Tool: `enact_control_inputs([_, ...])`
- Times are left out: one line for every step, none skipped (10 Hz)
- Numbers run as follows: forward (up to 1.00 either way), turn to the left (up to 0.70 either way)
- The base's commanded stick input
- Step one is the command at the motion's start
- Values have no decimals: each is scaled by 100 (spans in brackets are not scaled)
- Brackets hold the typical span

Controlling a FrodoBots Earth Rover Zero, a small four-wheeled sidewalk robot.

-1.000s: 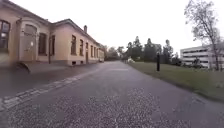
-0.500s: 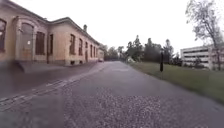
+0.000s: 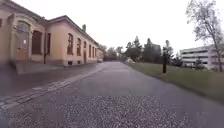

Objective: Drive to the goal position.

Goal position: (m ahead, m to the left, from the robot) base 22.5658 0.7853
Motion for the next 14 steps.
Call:
enact_control_inputs([100,0])
enact_control_inputs([100,0])
enact_control_inputs([100,0])
enact_control_inputs([100,0])
enact_control_inputs([100,0])
enact_control_inputs([100,0])
enact_control_inputs([100,0])
enact_control_inputs([100,0])
enact_control_inputs([100,0])
enact_control_inputs([100,0])
enact_control_inputs([100,0])
enact_control_inputs([100,0])
enact_control_inputs([100,0])
enact_control_inputs([100,0])
